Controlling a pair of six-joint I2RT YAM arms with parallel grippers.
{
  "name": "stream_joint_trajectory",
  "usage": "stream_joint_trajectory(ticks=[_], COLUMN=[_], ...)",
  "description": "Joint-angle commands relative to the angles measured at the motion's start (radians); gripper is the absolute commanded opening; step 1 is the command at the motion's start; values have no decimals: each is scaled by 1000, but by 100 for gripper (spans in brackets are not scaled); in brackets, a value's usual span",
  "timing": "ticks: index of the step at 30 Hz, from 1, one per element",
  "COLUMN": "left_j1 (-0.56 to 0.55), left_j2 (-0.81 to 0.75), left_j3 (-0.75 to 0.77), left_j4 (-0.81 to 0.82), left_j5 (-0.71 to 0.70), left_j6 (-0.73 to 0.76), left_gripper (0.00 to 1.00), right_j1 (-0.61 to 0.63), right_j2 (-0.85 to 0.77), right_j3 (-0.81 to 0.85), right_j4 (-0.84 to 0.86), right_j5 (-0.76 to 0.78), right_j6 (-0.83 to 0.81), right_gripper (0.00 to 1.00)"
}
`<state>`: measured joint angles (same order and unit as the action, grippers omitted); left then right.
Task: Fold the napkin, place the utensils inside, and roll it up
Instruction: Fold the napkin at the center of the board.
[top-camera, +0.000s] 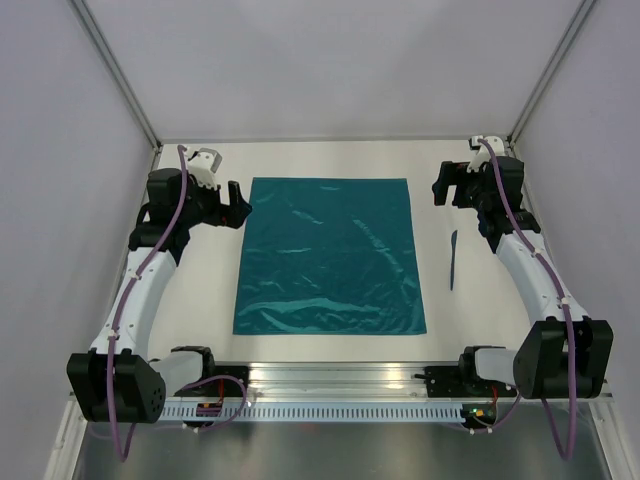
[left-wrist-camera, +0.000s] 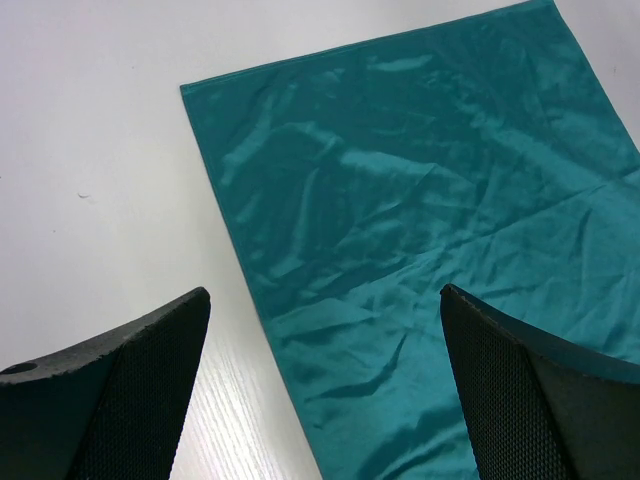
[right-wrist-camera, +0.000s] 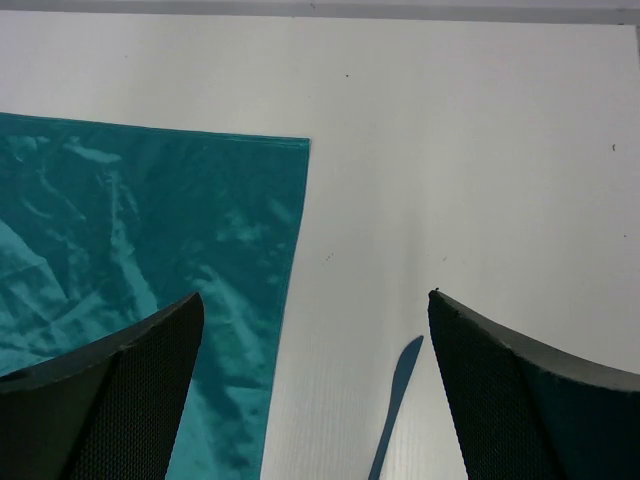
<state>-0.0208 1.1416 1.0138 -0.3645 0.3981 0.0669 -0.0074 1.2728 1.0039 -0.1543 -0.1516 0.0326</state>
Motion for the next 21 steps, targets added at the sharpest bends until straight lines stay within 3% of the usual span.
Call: stream_joint_trajectory(ticks=[1,8,12,15,21], left_j1=[5,5,5,5,5], left_j2=[-23,-16,21,41,92], left_j3=[-3,35,184,324,551], left_j4=[30,7,-112,-200,-312], left_j5=[-18,-50,-94,-149,-284], left_j6=[-7,19,51,77,116], left_gripper=[100,100,100,100,100], right_j1=[0,0,10,139,541], right_j2=[-13,-30,2,45,213], right_j3=[16,-11,2,73,199], right_j4=[1,18,9,-37,-74], right_j5=[6,-60,-129,-77,21], right_j6=[4,-7,-11,-33,-65], right_gripper=[98,98,97,94,88])
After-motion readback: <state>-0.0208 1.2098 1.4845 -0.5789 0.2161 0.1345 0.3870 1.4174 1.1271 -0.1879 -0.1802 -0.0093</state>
